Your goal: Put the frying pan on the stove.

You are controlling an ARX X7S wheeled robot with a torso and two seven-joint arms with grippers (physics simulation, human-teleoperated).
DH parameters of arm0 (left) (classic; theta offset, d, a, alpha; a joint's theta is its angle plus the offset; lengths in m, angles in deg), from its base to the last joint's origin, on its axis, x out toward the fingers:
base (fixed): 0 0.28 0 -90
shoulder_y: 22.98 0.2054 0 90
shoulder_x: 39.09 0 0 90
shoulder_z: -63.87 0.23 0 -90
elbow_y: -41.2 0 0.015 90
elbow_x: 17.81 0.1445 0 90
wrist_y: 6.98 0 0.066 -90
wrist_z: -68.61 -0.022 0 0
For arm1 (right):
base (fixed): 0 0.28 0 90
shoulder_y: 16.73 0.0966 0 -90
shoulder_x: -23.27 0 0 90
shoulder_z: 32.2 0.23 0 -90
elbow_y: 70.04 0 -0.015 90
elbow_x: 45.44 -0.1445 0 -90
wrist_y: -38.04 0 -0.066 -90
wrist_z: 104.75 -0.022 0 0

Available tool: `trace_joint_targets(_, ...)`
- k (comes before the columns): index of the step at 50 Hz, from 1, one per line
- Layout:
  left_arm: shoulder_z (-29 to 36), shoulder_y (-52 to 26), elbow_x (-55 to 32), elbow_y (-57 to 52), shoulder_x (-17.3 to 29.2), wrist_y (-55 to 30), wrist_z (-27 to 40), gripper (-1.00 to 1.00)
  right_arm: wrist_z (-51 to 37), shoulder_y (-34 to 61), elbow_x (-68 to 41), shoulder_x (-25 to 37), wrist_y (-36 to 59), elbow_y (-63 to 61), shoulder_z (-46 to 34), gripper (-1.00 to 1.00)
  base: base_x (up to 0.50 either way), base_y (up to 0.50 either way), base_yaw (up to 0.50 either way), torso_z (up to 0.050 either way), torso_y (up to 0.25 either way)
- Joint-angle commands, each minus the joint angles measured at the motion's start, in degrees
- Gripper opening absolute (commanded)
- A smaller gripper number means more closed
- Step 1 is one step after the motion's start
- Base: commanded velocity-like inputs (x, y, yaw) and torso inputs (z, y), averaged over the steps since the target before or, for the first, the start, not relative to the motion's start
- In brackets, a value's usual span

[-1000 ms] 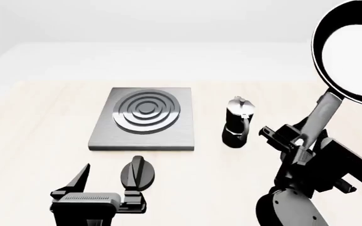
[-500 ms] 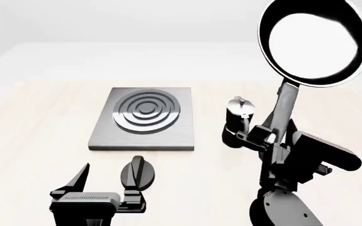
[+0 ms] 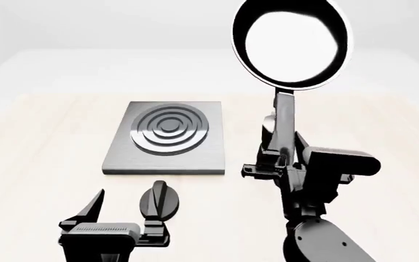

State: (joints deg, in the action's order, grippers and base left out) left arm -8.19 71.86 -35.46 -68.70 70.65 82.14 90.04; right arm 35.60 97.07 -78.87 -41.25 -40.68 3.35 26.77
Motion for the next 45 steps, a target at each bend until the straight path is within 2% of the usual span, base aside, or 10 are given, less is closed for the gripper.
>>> trace_joint_targets(1,0.2,-0.2,0.0,0.3,0.0,0.2,0.1,1.00,5.5,3.5,2.0,1.6,3.2,-3.0,-2.9,-1.00,0.00,0.00,0.00,0.000,0.000)
trace_joint_targets(19,0.5,-0.3,0.0,0.5,0.2,0.3,0.3,1.00,12.2,5.8,-1.0,3.5,6.6,-5.3,-6.7,-1.00,0.00,0.00,0.00,0.001,0.002)
trace_joint_targets(45,0.9,-0.4,0.1,0.6,0.5,0.6,0.8,1.00,21.9,11.9,-6.0,3.1,11.5,3.7,-9.0,-1.00,0.00,0.00,0.00,0.000,0.002)
